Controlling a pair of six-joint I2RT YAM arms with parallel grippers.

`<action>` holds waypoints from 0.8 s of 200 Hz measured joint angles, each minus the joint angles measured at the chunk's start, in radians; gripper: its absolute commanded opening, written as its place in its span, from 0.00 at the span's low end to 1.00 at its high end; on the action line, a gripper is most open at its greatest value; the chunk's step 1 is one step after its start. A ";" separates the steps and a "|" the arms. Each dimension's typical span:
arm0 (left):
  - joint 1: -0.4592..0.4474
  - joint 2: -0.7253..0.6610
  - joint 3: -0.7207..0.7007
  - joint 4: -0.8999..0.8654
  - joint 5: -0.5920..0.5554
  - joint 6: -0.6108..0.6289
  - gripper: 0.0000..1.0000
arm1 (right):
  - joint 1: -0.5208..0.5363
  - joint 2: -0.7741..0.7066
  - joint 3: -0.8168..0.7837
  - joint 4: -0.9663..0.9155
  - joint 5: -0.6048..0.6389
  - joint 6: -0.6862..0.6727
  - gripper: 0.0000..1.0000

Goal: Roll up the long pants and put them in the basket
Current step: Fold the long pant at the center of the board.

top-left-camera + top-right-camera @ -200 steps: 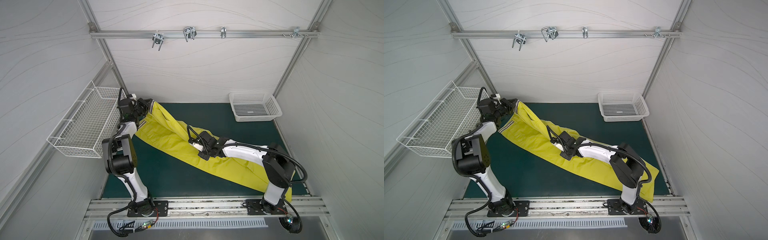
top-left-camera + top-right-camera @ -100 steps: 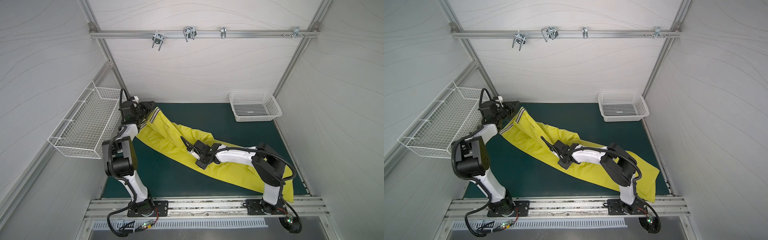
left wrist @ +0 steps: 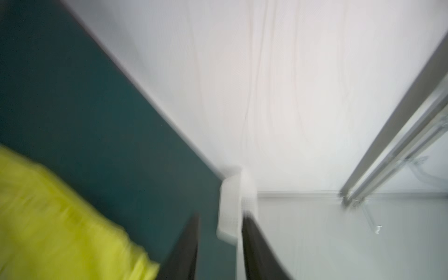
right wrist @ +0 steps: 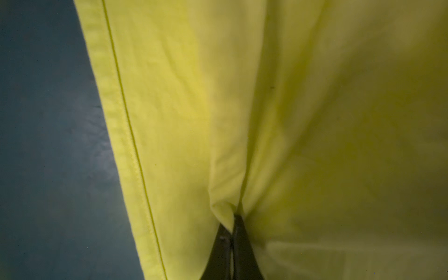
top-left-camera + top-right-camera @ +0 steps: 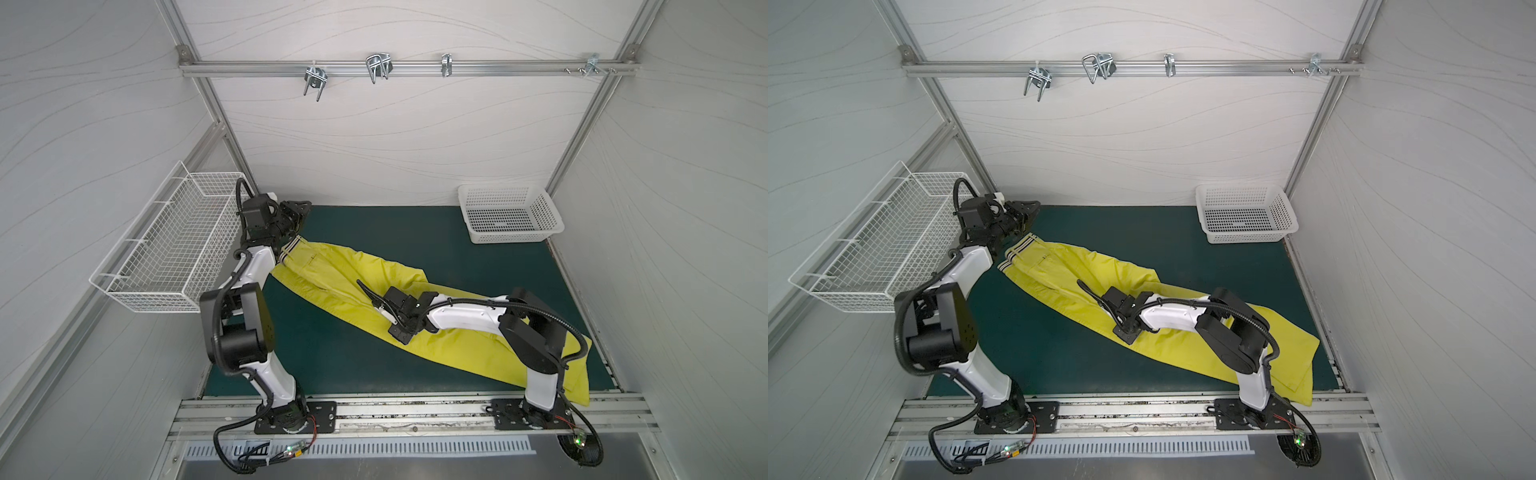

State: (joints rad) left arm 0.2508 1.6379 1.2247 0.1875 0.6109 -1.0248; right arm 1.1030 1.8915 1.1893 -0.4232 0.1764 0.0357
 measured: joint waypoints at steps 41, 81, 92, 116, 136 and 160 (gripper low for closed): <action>-0.028 -0.239 -0.006 -0.093 -0.101 0.039 0.34 | -0.011 -0.143 -0.159 0.078 -0.111 0.066 0.24; -0.052 -0.312 0.019 -0.097 -0.152 0.093 0.33 | -0.049 -0.283 -0.212 0.087 -0.163 0.088 0.25; -0.064 -0.299 0.016 -0.110 -0.156 0.104 0.33 | -0.056 -0.287 -0.209 0.087 -0.163 0.087 0.25; -0.095 -0.282 0.000 -0.166 -0.177 0.136 0.33 | -0.078 -0.287 -0.211 0.087 -0.168 0.091 0.22; -0.145 -0.282 0.002 -0.227 -0.193 0.186 0.31 | -0.114 -0.295 -0.229 0.104 -0.191 0.107 0.23; -0.233 -0.308 -0.012 -0.323 -0.235 0.250 0.31 | -0.181 -0.366 -0.296 0.127 -0.219 0.131 0.25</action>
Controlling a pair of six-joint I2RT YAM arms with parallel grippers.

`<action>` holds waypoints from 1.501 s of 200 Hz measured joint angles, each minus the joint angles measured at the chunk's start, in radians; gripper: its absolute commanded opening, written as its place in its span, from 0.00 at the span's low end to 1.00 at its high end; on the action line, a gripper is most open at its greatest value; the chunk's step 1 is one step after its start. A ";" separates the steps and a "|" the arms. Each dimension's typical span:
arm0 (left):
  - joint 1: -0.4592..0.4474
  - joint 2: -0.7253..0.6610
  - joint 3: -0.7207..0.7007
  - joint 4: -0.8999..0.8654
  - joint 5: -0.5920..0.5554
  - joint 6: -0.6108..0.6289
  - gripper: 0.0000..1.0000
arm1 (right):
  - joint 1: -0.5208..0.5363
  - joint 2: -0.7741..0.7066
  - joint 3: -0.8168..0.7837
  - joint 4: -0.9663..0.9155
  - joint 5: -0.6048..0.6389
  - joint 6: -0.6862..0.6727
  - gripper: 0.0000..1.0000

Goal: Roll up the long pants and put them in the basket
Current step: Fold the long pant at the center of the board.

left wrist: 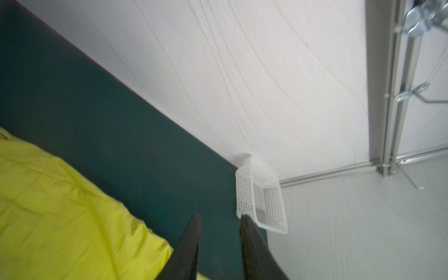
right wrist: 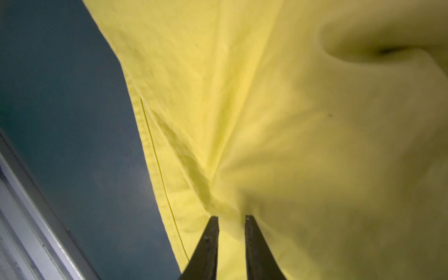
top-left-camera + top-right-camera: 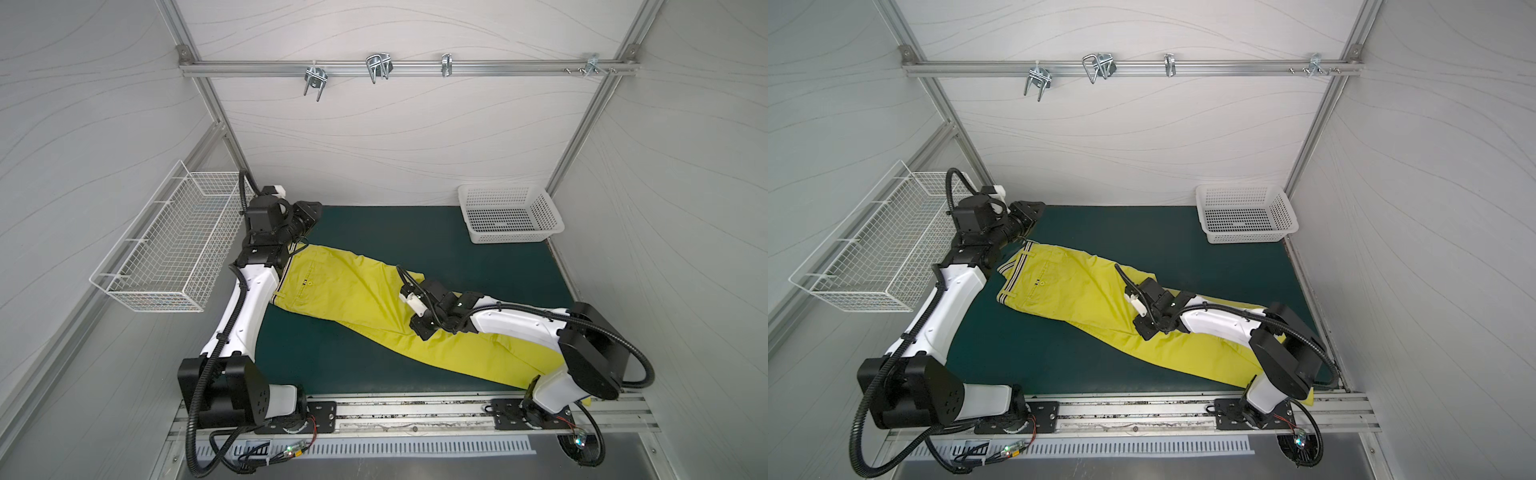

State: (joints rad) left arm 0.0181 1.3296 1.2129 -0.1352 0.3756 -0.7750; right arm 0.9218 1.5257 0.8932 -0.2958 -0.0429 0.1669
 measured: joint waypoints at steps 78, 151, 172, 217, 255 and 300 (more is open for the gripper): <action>-0.110 -0.438 -0.462 -0.224 -0.309 -0.074 0.33 | -0.128 -0.098 -0.037 0.050 -0.114 0.018 0.26; -0.119 -0.846 -0.658 -0.449 -0.762 -0.237 0.60 | -0.144 -0.061 -0.028 0.074 -0.219 -0.003 0.26; -0.119 -0.858 -0.727 -0.459 -0.834 -0.278 0.62 | -0.173 -0.062 -0.028 0.078 -0.244 -0.003 0.28; -0.116 -0.776 -0.841 -0.397 -0.863 -0.344 0.67 | -0.259 -0.192 -0.061 0.033 -0.234 -0.005 0.34; -0.022 -0.706 -0.962 -0.179 -0.834 -0.348 0.73 | -0.282 -0.343 -0.087 0.002 -0.225 -0.011 0.34; 0.158 -0.558 -1.061 0.072 -0.739 -0.305 0.74 | -0.290 -0.343 -0.098 -0.030 -0.229 -0.018 0.33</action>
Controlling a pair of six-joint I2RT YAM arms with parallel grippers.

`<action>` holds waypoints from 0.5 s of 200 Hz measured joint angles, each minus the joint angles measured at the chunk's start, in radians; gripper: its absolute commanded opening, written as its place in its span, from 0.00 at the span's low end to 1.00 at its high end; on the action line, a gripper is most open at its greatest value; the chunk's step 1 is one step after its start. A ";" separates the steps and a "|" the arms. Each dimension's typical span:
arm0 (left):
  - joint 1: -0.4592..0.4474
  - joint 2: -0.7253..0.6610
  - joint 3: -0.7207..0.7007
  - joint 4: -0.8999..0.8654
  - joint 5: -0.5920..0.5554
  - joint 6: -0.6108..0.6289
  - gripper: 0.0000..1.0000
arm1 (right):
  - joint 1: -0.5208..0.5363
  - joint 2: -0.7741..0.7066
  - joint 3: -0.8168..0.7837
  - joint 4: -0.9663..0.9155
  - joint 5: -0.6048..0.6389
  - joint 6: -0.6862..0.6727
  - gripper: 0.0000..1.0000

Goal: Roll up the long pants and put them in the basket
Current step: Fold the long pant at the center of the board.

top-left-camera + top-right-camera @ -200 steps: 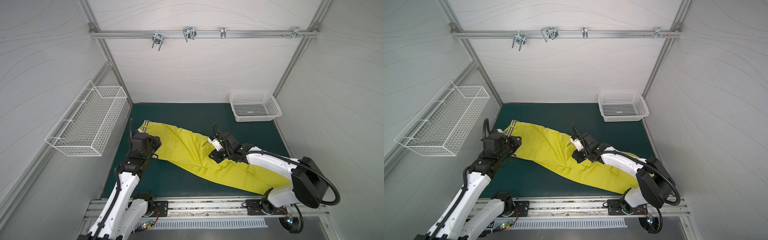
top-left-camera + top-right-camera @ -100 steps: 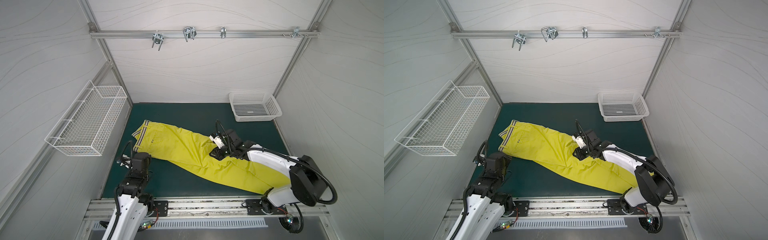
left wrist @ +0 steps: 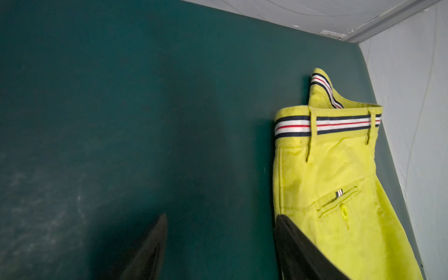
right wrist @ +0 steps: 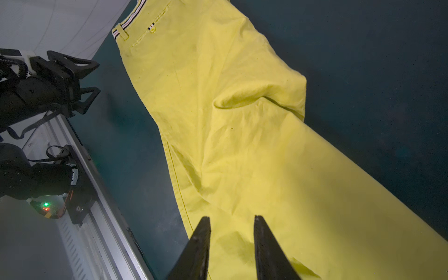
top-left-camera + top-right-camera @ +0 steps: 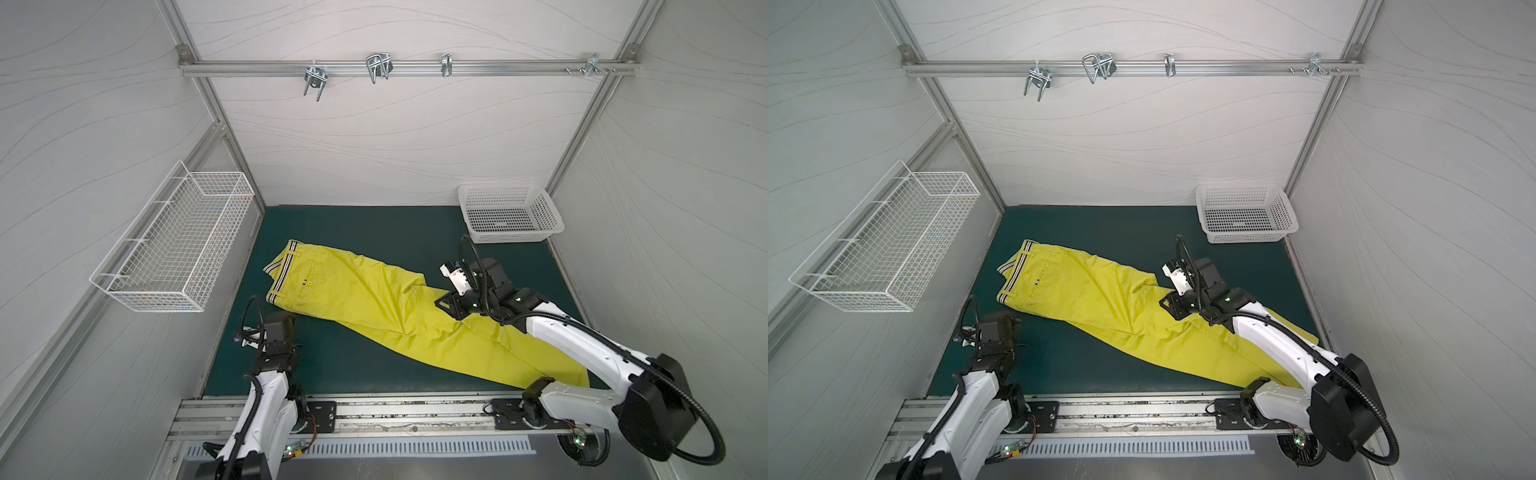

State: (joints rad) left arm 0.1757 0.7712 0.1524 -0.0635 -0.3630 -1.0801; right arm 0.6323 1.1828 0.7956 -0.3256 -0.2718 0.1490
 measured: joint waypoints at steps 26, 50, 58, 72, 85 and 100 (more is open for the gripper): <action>0.010 0.130 0.034 0.134 0.033 0.048 0.74 | -0.002 0.002 0.000 0.000 -0.007 0.000 0.33; 0.015 0.272 0.080 0.254 0.066 0.076 0.73 | -0.006 0.016 0.000 0.002 -0.019 0.000 0.32; 0.018 0.326 0.100 0.286 0.077 0.085 0.73 | -0.006 0.020 0.000 0.001 -0.022 0.001 0.32; 0.029 0.408 0.132 0.327 0.098 0.094 0.69 | -0.006 0.024 0.000 0.002 -0.026 0.000 0.32; 0.042 0.476 0.155 0.373 0.126 0.103 0.60 | -0.007 0.027 0.000 0.002 -0.027 0.001 0.32; 0.053 0.531 0.168 0.421 0.157 0.104 0.30 | -0.009 0.032 0.002 0.002 -0.029 0.000 0.32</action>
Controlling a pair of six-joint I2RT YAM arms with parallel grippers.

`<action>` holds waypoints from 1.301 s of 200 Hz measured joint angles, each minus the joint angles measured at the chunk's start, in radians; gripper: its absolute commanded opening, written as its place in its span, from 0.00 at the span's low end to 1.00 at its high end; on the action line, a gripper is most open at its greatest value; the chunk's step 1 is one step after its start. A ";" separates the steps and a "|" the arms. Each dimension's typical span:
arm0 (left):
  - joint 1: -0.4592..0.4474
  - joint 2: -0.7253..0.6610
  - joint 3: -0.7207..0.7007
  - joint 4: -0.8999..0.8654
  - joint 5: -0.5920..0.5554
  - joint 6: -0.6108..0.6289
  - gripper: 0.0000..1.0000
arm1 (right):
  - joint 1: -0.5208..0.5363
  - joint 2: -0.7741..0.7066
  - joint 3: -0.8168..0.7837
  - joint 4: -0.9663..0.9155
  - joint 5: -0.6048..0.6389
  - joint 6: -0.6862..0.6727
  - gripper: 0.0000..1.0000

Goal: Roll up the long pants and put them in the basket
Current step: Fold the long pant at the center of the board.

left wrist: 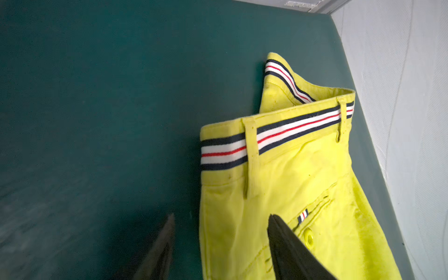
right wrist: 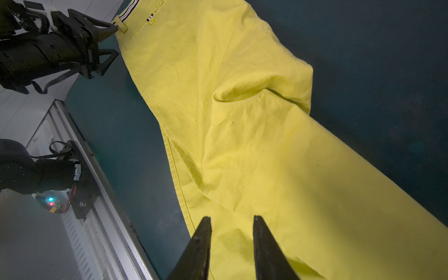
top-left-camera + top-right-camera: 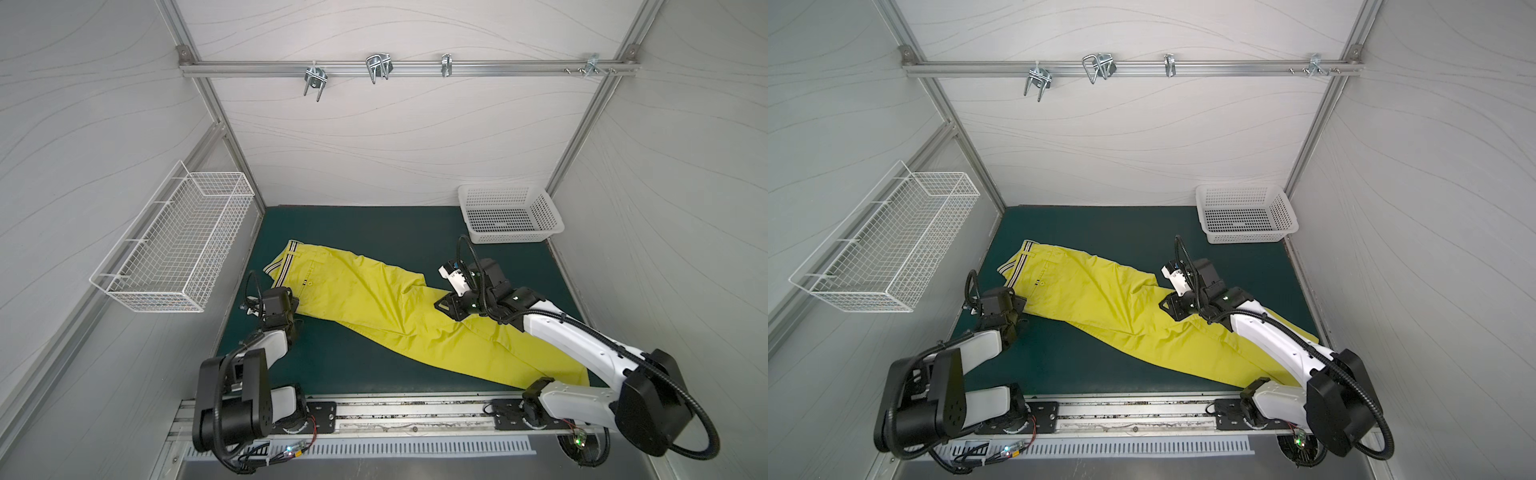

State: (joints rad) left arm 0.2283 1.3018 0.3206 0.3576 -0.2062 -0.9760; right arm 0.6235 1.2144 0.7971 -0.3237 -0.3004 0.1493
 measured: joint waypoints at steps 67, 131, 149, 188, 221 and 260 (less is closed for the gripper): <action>-0.003 -0.059 0.056 -0.051 0.043 0.078 0.00 | -0.005 0.042 0.005 0.002 -0.008 0.001 0.30; -0.110 -0.092 0.252 -0.090 0.024 0.224 0.00 | -0.005 0.077 0.005 0.028 -0.019 0.012 0.30; -0.111 -0.027 0.307 -0.083 0.018 0.245 0.00 | -0.005 0.077 0.005 0.029 -0.020 0.012 0.30; -0.111 0.077 0.382 -0.053 -0.009 0.294 0.00 | -0.008 0.077 0.005 0.031 -0.019 0.008 0.30; -0.111 0.080 0.400 -0.024 0.008 0.315 0.00 | -0.009 0.080 0.016 0.035 -0.019 -0.016 0.33; -0.112 -0.086 0.295 -0.012 -0.016 0.331 0.00 | -0.011 0.262 0.294 -0.005 -0.101 -0.088 0.36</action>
State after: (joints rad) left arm 0.1165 1.2156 0.6159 0.3458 -0.2226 -0.6449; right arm 0.6128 1.4765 1.0908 -0.3286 -0.4015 0.0616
